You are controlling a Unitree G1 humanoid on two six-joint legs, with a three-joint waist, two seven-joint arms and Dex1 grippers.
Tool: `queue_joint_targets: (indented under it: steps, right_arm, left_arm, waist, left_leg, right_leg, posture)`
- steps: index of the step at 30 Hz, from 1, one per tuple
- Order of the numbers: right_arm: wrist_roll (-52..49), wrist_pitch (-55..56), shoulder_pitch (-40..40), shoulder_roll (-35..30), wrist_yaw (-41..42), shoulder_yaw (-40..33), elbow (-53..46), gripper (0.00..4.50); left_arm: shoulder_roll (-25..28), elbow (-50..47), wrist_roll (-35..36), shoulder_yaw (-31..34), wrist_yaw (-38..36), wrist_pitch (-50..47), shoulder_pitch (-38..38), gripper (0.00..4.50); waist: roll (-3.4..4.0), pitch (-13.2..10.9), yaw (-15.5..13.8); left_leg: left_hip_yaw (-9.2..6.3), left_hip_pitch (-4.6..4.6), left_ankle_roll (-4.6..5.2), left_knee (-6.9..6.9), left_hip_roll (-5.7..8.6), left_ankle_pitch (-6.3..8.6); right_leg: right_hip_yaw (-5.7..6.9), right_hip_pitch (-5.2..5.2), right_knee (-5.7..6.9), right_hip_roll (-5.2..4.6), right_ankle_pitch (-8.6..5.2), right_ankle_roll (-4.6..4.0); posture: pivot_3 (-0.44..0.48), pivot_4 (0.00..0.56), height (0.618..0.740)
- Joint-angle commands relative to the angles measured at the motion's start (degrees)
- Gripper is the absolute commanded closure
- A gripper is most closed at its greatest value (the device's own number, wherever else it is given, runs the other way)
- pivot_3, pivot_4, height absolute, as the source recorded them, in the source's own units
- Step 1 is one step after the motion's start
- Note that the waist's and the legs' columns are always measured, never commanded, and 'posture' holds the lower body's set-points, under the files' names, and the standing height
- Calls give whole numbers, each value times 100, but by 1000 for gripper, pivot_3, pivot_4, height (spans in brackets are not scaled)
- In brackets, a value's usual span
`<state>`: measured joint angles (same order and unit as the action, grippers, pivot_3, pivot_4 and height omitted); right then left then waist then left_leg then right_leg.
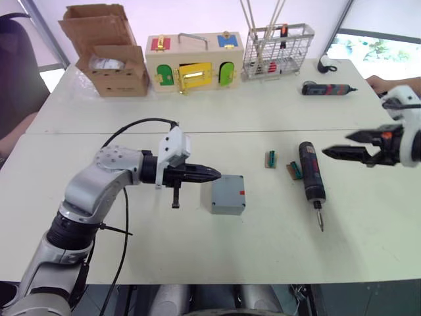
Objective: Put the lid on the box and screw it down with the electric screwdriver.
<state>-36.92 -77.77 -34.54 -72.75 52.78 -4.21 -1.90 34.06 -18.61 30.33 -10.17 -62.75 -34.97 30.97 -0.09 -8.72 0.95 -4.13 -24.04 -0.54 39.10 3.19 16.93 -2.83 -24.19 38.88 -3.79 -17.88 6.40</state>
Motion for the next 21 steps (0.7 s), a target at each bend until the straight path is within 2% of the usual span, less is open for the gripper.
queue_joint_targets:
  steps: [1, 4, 7, 12, 17, 21]
  right_arm:
    - [328, -177, -505, -224, 476, 986, 631, 20]
    - [512, -241, -978, -152, 839, 1640, 1004, 20]
    - [676, -653, -1659, 278, 952, 2178, 1839, 20]
    - [1254, -447, -2249, 763, 1040, 2859, 2904, 20]
    - [1713, -125, -2535, 896, 1544, 3696, 2983, 20]
    - [2012, 71, -2624, 1008, 1833, 4064, 3119, 20]
  left_arm:
    - [-149, -299, -81, -51, 181, 244, -49, 4500]
    - [-141, -372, -185, -137, 210, 329, -157, 4500]
    - [-165, -494, -295, -232, 316, 383, -238, 4500]
    - [-302, -727, -231, -192, 657, 257, -443, 4500]
    - [-281, -950, -169, -151, 846, 148, -667, 4500]
    - [-244, -967, -174, -155, 891, 116, -634, 4500]
  waist:
    - [0, 0, 5]
    - [4, -1, -3]
    - [4, -2, -16]
    - [3, -2, -98]
    - [4, -2, -144]
    - [4, -2, -168]
  left_leg:
    - [5, 0, 0, 0, 0, 0]
    - [18, 1, 1, 1, -1, 1]
    - [28, 1, 2, 2, -1, 1]
    - [28, -2, 0, 4, 0, 0]
    - [37, -15, -28, 3, 2, -14]
    - [37, -15, -27, 8, 2, -14]
  right_leg:
    - [-1, -2, 0, -1, 0, 0]
    - [-9, -11, 6, 0, 0, 0]
    - [-14, -15, 7, 0, 0, 1]
    - [-13, -15, 6, -5, 0, 1]
    - [-14, -34, 6, -8, 0, 1]
    - [-13, -31, 6, -8, 0, 1]
  posture:
    - [0, 150, 740]
    - [0, 150, 740]
    - [0, 150, 740]
    - [0, 150, 740]
    - [0, 150, 740]
    - [0, 150, 740]
